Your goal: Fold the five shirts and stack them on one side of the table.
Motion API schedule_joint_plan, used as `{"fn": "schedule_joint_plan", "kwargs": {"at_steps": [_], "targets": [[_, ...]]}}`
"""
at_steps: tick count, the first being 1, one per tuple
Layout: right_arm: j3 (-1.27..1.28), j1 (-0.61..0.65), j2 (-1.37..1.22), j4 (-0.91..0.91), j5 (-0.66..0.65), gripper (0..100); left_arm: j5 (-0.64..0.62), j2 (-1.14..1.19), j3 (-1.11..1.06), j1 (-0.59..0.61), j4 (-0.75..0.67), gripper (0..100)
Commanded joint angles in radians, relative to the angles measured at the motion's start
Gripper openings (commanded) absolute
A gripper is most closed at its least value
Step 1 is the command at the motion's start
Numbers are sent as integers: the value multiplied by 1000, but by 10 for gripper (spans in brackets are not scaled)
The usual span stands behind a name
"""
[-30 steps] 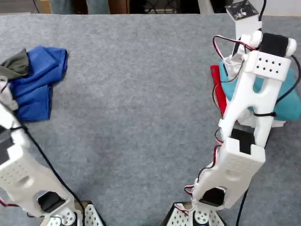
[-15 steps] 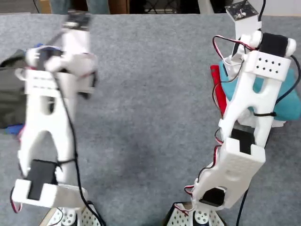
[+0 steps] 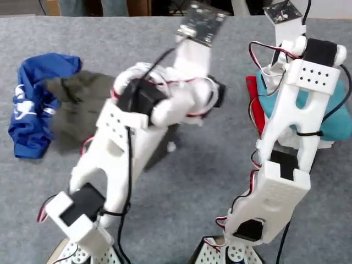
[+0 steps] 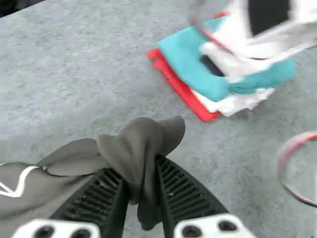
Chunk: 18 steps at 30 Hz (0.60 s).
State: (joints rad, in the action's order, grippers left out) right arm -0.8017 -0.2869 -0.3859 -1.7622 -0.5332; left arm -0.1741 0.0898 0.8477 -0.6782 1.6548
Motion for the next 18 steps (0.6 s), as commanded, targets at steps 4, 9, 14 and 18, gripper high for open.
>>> {"fn": "schedule_joint_plan", "kwargs": {"at_steps": [4, 9, 14, 18], "targets": [[-2, 18, 53, -3, 3, 21, -17, 6, 125, 38, 63, 200], [-1, 35, 53, -3, 3, 22, -57, 11, 120, 318, 104, 285], [35, 89, 56, -3, 5, 22, -58, 66, 24, 776, 87, 289], [117, 170, 54, -3, 8, 23, -57, 230, -177, 1072, -28, 289]]}}
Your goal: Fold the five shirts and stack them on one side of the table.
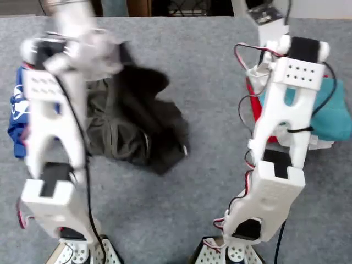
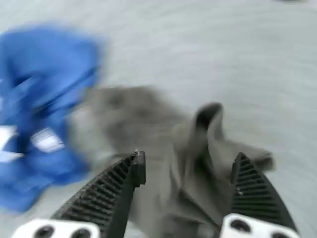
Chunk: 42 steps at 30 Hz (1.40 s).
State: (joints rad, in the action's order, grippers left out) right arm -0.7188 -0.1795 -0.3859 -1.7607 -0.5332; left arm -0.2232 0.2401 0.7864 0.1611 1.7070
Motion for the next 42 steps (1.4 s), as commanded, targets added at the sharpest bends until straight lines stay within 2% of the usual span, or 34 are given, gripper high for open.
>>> {"fn": "schedule_joint_plan", "kwargs": {"at_steps": [1, 5, 8, 13, 16, 20, 22, 24, 28, 30, 35, 38, 42], "targets": [[58, 95, 53, -5, 8, 23, 5, 130, -160, 286, -123, 289], [139, 267, 53, 20, 9, 23, 118, 331, -257, 426, -207, 288], [197, 416, 51, 86, 14, 46, 130, 443, -252, 506, -213, 289], [255, 655, 2, 199, 144, 236, 101, 605, -160, 582, -218, 282], [254, 764, -74, 264, 163, 325, 104, 674, -65, 621, -213, 200], [254, 870, -188, 333, 161, 328, 103, 749, 117, 704, -212, 20], [252, 888, -236, 356, 161, 302, 101, 778, 193, 740, -210, 54], [226, 882, -275, 351, 164, 240, 83, 796, 260, 774, -201, 55], [136, 779, -325, 284, 169, 6, 78, 824, 387, 814, -127, 66], [87, 707, -337, 210, 164, 42, 77, 833, 432, 814, -74, 108], [-8, 525, -361, 3, 157, 15, 40, 838, 503, 771, 49, 258], [45, 410, -348, -8, 112, 14, -40, 830, 483, 725, 54, 275], [234, 285, -268, -6, 54, 14, -64, 829, 470, 648, 54, 275]]}}
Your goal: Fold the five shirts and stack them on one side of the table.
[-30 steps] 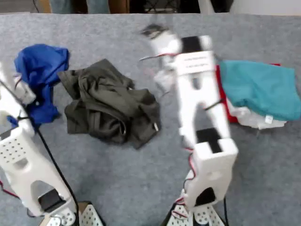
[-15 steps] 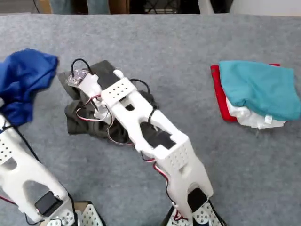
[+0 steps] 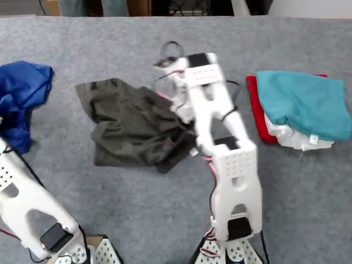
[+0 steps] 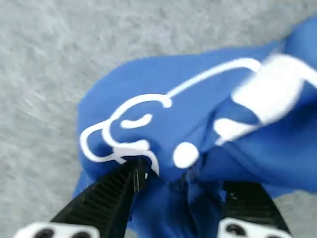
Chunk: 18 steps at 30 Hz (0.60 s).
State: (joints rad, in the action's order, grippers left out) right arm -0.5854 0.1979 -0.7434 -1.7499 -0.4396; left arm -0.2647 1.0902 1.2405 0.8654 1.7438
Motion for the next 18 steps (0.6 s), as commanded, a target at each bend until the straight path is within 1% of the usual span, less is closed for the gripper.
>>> {"fn": "schedule_joint_plan", "kwargs": {"at_steps": [1, 5, 8, 11, 13, 18], "targets": [[163, -118, 119, -17, -55, 14, -25, -21, 15, -74, 17, 275], [387, -219, 225, -14, -126, 14, -25, -52, 8, -159, 18, 275], [486, -295, 280, -14, -186, 15, -25, -110, -13, -239, 18, 275], [545, -322, 295, -8, -258, 15, -25, -195, -45, -343, 18, 275], [552, -327, 295, 37, -264, 15, -25, -255, -73, -421, 18, 275], [545, -328, 302, 172, -196, 15, -26, -371, -136, -601, 17, 274]]}}
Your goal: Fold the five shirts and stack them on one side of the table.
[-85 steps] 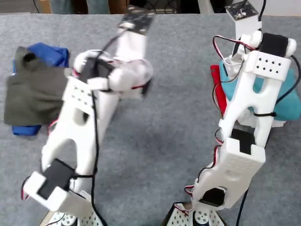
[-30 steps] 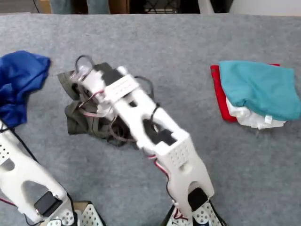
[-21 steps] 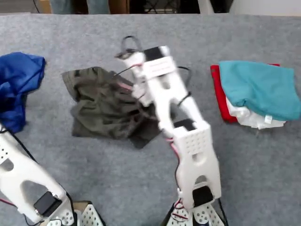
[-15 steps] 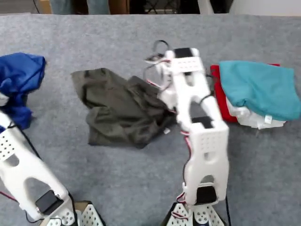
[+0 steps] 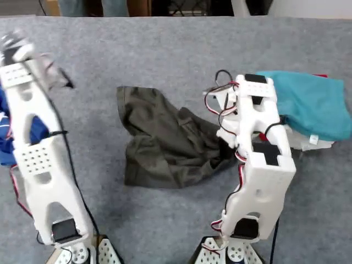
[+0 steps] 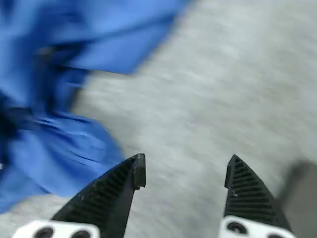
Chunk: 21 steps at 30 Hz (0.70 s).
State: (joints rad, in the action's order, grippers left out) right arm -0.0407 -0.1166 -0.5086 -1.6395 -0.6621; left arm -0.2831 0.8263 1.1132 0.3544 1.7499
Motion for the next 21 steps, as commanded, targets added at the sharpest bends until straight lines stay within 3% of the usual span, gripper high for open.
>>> {"fn": "schedule_joint_plan", "kwargs": {"at_steps": [1, 6, 12, 16, 21], "targets": [[1, -12, 62, 83, 26, 15, -8, -123, -15, -120, 8, 274], [59, -17, 59, 292, 31, 15, 3, -52, -39, -242, -60, 274], [189, 21, 61, 551, 117, 15, 153, 91, -36, -248, -198, 274], [200, 21, 62, 582, 123, 15, 230, 149, -36, -248, -253, 274], [200, 21, 62, 597, 123, 15, 192, 181, -36, -274, -307, 274]]}}
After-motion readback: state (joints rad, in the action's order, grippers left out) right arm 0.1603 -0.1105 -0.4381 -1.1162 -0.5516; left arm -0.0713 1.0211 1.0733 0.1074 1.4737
